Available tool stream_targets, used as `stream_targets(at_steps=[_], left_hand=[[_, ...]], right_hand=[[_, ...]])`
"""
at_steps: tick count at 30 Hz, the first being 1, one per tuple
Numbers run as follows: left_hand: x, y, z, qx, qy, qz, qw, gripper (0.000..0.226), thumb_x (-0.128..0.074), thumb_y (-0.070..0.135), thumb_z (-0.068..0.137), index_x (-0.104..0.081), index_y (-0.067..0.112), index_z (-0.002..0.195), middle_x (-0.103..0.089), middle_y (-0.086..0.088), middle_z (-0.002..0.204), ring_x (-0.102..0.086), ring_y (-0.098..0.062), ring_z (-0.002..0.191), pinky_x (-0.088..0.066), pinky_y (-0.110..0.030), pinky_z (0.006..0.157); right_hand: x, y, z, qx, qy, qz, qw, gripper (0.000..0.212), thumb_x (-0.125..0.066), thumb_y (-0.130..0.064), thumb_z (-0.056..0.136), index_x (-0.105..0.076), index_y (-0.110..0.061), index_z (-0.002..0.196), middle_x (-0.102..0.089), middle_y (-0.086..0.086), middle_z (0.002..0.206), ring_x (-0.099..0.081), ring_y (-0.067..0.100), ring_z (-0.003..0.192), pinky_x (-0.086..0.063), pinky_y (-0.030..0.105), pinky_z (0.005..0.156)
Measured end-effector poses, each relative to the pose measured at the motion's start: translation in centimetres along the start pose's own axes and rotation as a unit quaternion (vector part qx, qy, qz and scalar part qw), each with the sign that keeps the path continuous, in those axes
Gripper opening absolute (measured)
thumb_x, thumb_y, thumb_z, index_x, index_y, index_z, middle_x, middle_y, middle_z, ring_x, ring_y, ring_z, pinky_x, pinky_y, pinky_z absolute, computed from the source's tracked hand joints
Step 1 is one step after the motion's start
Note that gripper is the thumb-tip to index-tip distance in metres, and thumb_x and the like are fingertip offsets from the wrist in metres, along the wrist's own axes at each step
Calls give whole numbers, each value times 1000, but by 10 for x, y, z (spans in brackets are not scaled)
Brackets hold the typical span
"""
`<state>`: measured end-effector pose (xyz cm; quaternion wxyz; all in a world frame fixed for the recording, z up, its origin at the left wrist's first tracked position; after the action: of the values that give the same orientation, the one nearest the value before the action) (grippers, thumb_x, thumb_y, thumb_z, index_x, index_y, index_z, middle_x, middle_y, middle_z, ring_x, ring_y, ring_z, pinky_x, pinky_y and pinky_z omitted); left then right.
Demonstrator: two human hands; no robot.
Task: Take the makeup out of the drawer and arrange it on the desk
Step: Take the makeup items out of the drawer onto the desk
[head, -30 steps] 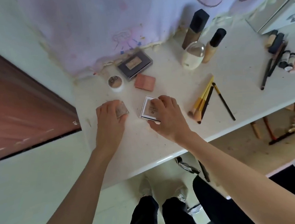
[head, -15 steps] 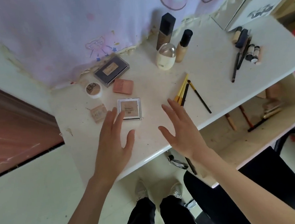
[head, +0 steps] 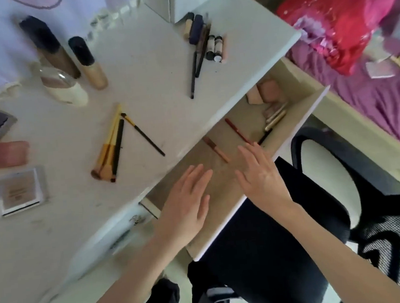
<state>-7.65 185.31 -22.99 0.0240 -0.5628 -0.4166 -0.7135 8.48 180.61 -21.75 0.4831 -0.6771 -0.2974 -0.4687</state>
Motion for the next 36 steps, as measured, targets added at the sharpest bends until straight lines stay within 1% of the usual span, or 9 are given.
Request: stream_targets(at_steps=[7, 10, 14, 19, 26, 28, 30, 32, 36], left_hand=[[-93, -11, 91, 32, -107, 116, 987, 77, -45, -11, 81, -19, 22, 146, -8, -7, 155, -1, -27, 144, -11, -44, 115], [-112, -21, 118, 13, -137, 160, 978, 80, -45, -14, 78, -20, 20, 146, 1, -10, 156, 12, -32, 142, 6, -48, 109], [-126, -43, 141, 12, -177, 191, 965, 90, -46, -10, 78, -3, 27, 148, 17, -7, 154, 20, -35, 139, 21, -48, 107], [-148, -53, 163, 2, -189, 205, 960, 107, -57, -3, 79, 22, 38, 139, 34, -1, 147, 44, -27, 127, 32, -42, 100], [-165, -35, 204, -42, -168, 205, 963, 82, -19, 3, 73, 14, 31, 143, 25, 0, 151, 32, -28, 136, 30, -46, 101], [-165, -29, 210, -36, -163, 197, 966, 77, -23, 3, 77, -7, 30, 147, 6, -2, 156, 21, -29, 140, 23, -50, 107], [-162, -26, 211, -20, -137, 192, 972, 57, -40, 7, 86, -35, 27, 139, -24, -8, 148, -6, -31, 141, 7, -53, 111], [-160, -29, 208, 0, -115, 195, 974, 37, -52, 14, 89, -50, 23, 125, -44, -9, 128, -33, -31, 125, -10, -52, 107], [-158, -33, 196, 6, -63, 209, 976, 21, -60, 17, 86, -61, 9, 105, -58, -10, 98, -54, -30, 90, -38, -48, 87]], right_hand=[[2, 114, 62, -19, -50, -111, 992, 40, -50, -16, 92, -48, 0, 129, -50, 18, 132, -41, 34, 127, -29, 44, 108], [-5, 150, 101, -29, -117, -209, 970, 39, -43, -21, 93, -46, -7, 129, -48, 12, 132, -40, 29, 124, -22, 40, 108], [-18, 178, 143, -68, -205, -300, 929, 49, -43, -16, 88, -40, -10, 136, -42, 12, 140, -33, 30, 132, -10, 49, 114], [-28, 196, 179, -74, -232, -290, 926, 51, -46, -9, 87, -33, -5, 137, -35, 17, 140, -35, 34, 129, -30, 44, 104], [-38, 202, 195, -22, -232, -343, 910, 35, -47, -9, 89, -49, -7, 124, -38, 17, 129, -35, 32, 122, -35, 40, 91], [-39, 201, 198, 0, -227, -352, 908, 32, -48, -11, 88, -51, -7, 120, -38, 18, 128, -35, 31, 120, -34, 41, 92], [-41, 202, 200, 11, -248, -370, 895, 33, -51, -17, 89, -53, -9, 121, -36, 17, 130, -32, 31, 121, -32, 44, 97], [-45, 202, 199, 18, -275, -391, 878, 34, -52, -24, 90, -53, -12, 123, -33, 16, 132, -30, 32, 123, -31, 45, 100], [-50, 196, 193, 65, -279, -382, 879, 34, -50, -22, 92, -55, -11, 123, -34, 17, 133, -33, 33, 124, -33, 42, 99]])
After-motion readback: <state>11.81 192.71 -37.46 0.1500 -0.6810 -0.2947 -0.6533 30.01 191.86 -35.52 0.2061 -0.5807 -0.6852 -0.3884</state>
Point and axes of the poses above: each hand's wrist, its own z-axis towards the middle knuckle, its own x-axis out of the back of the hand, y = z × x, the point moved 5 cm from there along z, towards the middle knuckle
